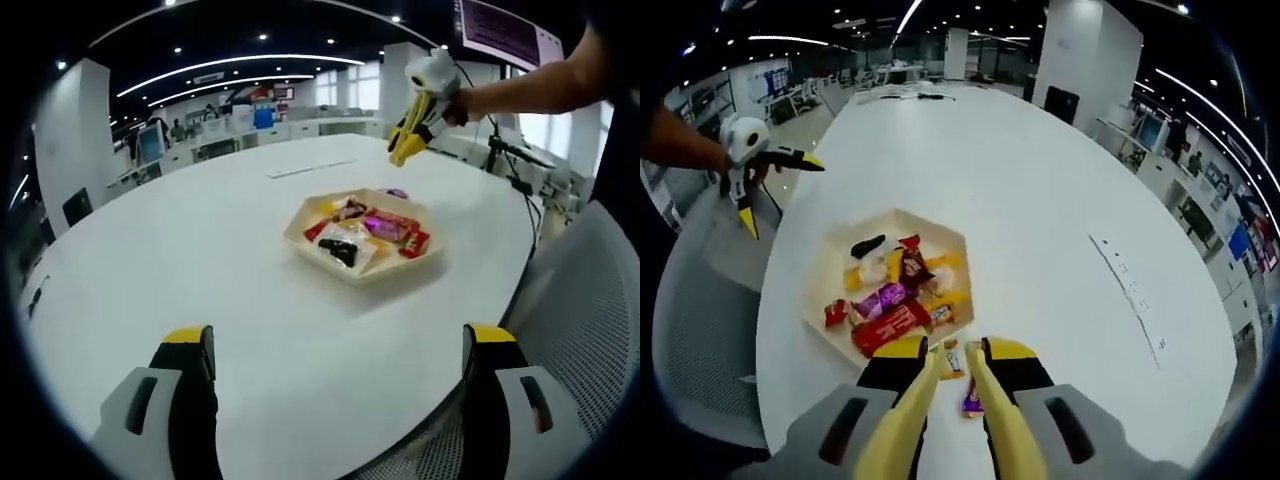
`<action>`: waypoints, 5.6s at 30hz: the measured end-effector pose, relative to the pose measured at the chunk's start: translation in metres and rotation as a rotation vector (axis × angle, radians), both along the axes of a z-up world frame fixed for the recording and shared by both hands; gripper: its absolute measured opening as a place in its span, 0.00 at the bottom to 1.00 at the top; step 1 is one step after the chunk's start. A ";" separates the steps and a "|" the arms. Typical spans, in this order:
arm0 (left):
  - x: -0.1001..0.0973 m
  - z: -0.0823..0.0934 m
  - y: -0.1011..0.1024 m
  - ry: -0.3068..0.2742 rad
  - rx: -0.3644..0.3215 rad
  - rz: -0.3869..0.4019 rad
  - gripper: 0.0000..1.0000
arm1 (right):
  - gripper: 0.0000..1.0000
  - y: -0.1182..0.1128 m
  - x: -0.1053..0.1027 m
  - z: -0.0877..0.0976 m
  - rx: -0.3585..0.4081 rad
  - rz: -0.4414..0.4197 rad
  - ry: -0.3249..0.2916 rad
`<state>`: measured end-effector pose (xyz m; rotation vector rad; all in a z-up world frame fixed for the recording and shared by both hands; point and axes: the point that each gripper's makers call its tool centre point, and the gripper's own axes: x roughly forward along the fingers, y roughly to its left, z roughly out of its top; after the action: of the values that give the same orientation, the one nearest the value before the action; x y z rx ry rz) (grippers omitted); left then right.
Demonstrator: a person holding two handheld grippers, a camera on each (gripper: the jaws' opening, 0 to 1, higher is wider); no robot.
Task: Place the target food into the container with the food tongs after gripping and lifting it, then release it inside without dropping or visibly crushing the food.
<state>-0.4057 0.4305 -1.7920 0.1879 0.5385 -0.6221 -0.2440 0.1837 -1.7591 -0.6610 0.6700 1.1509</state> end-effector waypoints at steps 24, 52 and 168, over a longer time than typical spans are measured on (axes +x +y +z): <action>0.000 -0.007 0.002 0.037 -0.002 0.007 0.99 | 0.21 0.009 0.008 -0.072 -0.052 0.137 0.037; 0.000 -0.005 0.002 0.025 0.006 0.002 0.99 | 0.17 0.019 0.014 -0.009 -0.007 0.004 0.035; -0.001 -0.011 0.005 0.053 0.020 0.020 0.99 | 0.24 -0.030 0.036 -0.077 0.020 -0.154 0.086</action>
<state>-0.4065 0.4359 -1.8032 0.1848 0.5968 -0.6038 -0.2077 0.1537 -1.8364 -0.5356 0.7686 1.0462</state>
